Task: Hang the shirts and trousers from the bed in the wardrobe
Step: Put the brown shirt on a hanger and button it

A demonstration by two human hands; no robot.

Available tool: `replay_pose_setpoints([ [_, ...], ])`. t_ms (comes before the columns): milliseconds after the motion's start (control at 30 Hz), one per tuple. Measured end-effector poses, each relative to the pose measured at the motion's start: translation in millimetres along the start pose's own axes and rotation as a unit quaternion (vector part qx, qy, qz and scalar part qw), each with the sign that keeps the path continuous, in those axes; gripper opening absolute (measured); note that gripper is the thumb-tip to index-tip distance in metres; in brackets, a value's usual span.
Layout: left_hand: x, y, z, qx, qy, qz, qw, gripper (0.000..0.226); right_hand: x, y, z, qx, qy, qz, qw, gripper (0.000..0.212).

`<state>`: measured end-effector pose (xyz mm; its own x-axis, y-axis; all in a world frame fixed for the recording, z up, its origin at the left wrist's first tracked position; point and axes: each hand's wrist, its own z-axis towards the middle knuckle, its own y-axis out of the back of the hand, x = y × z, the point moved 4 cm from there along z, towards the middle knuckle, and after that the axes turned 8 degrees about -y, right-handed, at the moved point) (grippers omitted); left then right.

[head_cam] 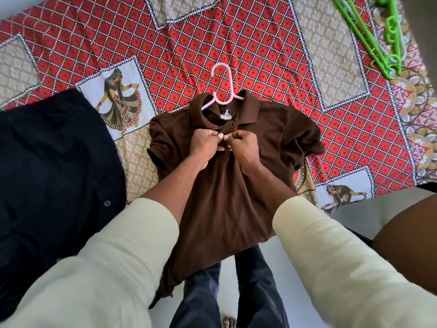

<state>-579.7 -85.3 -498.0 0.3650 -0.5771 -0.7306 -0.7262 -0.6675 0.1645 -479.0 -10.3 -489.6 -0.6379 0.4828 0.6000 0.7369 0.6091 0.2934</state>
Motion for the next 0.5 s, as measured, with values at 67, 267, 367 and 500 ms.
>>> replay_pose_setpoints([
  [67, 2, 1, 3, 0.009, -0.015, 0.052, 0.998, 0.02, 2, 1, 3, -0.002, 0.009, -0.028, 1.0, 0.015],
  [267, 2, 0, 4, -0.013, 0.084, -0.007, 0.996, 0.016, 17, 1, -1, 0.017, 0.128, -0.188, 0.974, 0.011],
  [367, 3, 7, 10, -0.062, 0.044, 0.072, 0.995, 0.009, 12, 1, 1, 0.022, 0.151, -0.228, 0.962, 0.012],
  [500, -3, 7, 12, -0.05, -0.062, 0.101, 0.992, 0.023, 3, 8, 6, 0.029, -0.031, 0.008, 0.999, 0.007],
])
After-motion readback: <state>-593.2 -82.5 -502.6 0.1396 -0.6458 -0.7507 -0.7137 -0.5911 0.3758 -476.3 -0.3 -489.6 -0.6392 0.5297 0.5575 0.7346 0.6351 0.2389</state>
